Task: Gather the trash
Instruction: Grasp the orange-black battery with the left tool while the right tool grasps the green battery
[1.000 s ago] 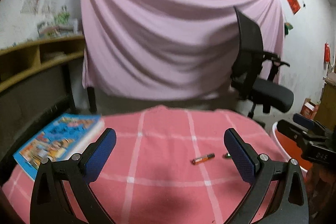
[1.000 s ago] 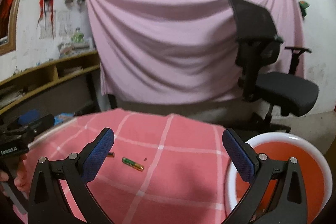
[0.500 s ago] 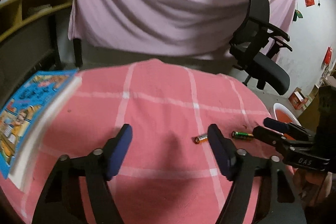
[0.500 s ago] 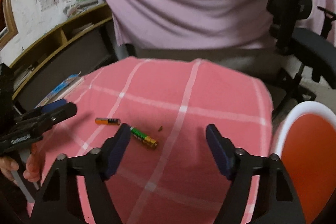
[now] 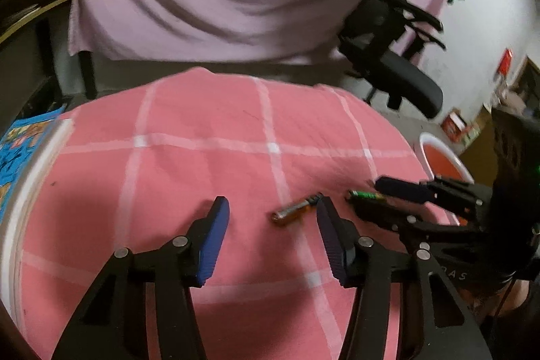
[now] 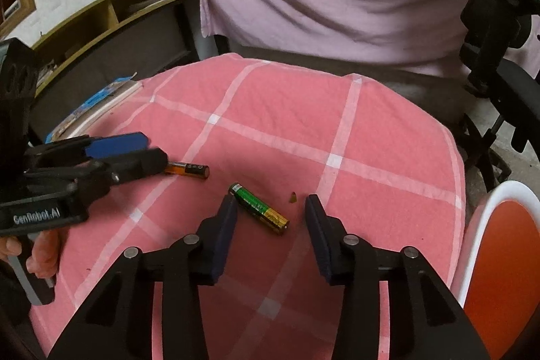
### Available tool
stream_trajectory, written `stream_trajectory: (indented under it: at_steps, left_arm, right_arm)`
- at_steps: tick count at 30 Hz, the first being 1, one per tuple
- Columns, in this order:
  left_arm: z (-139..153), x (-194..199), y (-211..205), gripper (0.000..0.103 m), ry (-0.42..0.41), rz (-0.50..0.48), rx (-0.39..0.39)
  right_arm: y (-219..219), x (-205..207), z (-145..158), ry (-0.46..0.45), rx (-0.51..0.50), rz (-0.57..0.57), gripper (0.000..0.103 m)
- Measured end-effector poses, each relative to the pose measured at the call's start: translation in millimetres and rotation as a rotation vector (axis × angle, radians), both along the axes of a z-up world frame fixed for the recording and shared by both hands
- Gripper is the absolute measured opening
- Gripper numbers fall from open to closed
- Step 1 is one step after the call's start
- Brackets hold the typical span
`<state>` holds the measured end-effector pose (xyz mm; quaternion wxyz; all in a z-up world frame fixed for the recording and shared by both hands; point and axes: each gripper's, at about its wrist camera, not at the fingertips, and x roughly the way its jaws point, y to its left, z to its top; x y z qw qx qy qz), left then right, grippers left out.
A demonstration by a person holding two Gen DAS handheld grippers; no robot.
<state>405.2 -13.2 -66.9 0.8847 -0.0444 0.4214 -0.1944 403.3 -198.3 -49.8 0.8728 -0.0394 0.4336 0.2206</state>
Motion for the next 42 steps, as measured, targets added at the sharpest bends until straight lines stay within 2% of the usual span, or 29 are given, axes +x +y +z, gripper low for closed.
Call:
stream_trajectory:
  at_steps: [4,6,7,11,13,16,21,24,27,31,35,37,38,39,42]
  left_arm:
    - [-1,0,-13,0.048,-0.003,-0.058,0.033]
    - [-2,0,-18,0.046,-0.006,-0.075,0.045]
    - [-2,-1,-19,0.037,-0.006,-0.084,0.045]
    - [-4,-1,-22,0.026,-0.004,-0.104,0.048]
    - [-5,-1,-23,0.015,-0.001,-0.113,0.049]
    - [-5,-5,-28,0.009,-0.011,-0.127,0.069]
    - [-6,-15,-41,0.008,-0.048,-0.155,0.147]
    - [-6,-19,-46,0.008,-0.076,-0.135,0.188]
    - [-7,-24,-42,0.008,-0.079,-0.108,0.176]
    - [-9,-28,-30,0.007,-0.022,-0.071,0.118]
    - [-3,-39,-19,0.007,-0.012,-0.045,0.084]
    - [-2,-41,-16,0.008,-0.011,-0.041,0.062]
    - [-1,-40,-15,0.008,-0.009,-0.041,0.053]
    - [-1,-39,-14,0.008,-0.006,-0.039,0.037]
    - [2,-40,-6,0.008,0.005,-0.037,-0.002]
  right_arm:
    - [3,-1,0,-0.011,-0.025,-0.003,0.032]
    - [3,-1,1,-0.01,-0.02,-0.005,0.024]
    - [1,-1,1,-0.008,-0.014,-0.009,0.022]
    - [-2,0,1,-0.001,0.009,-0.021,0.017]
    - [-3,-1,1,0.002,0.015,-0.024,0.016]
    - [-3,-1,1,0.005,0.021,-0.026,0.015]
    - [-3,-3,1,0.009,0.022,-0.024,0.014]
    - [-4,-4,1,0.017,0.029,-0.02,0.014]
    - [-7,-7,1,0.029,0.042,-0.011,0.012]
    - [-9,-12,1,0.036,0.061,0.007,0.012]
    - [-15,-7,-1,0.064,0.117,0.015,0.014]
    - [-16,-5,-2,0.08,0.162,0.039,0.025]
    - [-14,-3,-2,0.084,0.182,0.056,0.035]
    - [-11,-2,-2,0.083,0.183,0.063,0.041]
    - [-3,3,-1,0.065,0.141,0.059,0.041]
